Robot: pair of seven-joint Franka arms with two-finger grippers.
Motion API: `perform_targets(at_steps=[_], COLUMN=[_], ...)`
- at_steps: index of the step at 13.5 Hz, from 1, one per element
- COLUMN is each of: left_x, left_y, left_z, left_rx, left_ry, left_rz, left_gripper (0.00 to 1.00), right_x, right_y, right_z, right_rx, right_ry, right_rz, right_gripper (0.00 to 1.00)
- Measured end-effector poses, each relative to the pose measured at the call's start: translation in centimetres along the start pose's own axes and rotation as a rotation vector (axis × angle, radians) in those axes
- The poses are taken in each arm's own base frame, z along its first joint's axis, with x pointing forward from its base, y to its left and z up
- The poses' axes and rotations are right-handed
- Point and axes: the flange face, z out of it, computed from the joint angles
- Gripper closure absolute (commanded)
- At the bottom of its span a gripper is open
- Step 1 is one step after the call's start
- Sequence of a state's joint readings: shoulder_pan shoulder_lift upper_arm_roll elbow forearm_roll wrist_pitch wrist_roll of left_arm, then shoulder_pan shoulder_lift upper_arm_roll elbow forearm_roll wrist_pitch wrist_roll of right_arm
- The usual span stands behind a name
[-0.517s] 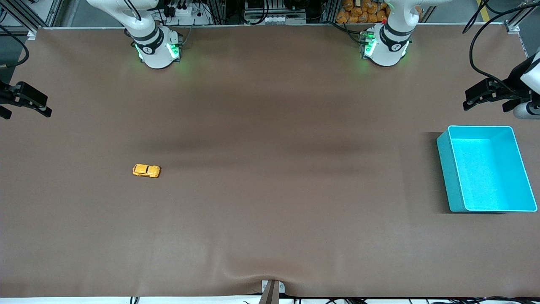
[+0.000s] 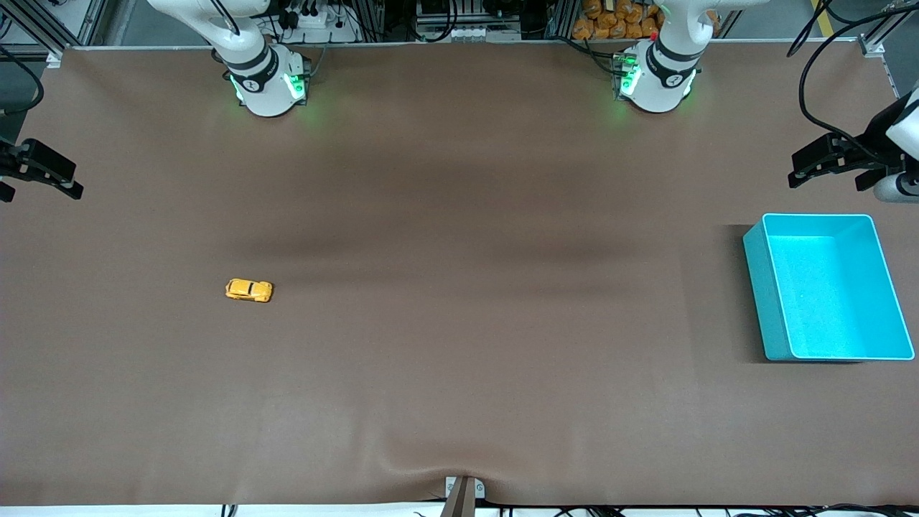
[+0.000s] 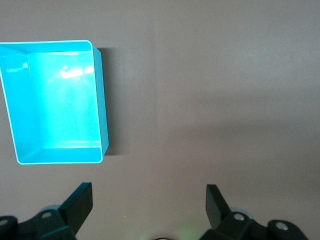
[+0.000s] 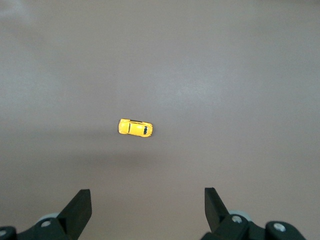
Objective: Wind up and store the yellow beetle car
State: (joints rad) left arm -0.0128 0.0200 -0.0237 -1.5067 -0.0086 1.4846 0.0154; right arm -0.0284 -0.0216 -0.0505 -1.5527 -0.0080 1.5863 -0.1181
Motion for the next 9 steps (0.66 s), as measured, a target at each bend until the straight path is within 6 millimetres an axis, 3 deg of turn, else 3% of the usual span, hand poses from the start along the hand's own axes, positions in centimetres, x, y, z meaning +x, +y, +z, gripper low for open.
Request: perform_targets(at_steps=[9], left_x=[0.0], left_y=[-0.37], left_z=[-0.01], left_rx=[0.001], left_ry=[0.001], left_rz=[-0.007], left_gripper=[0.0], right_x=[-0.06], right_y=[0.48], right_z=[-0.31], right_rx=[-0.019], right_ry=[0.007], right_rz=[0.005], right_gripper=[0.0])
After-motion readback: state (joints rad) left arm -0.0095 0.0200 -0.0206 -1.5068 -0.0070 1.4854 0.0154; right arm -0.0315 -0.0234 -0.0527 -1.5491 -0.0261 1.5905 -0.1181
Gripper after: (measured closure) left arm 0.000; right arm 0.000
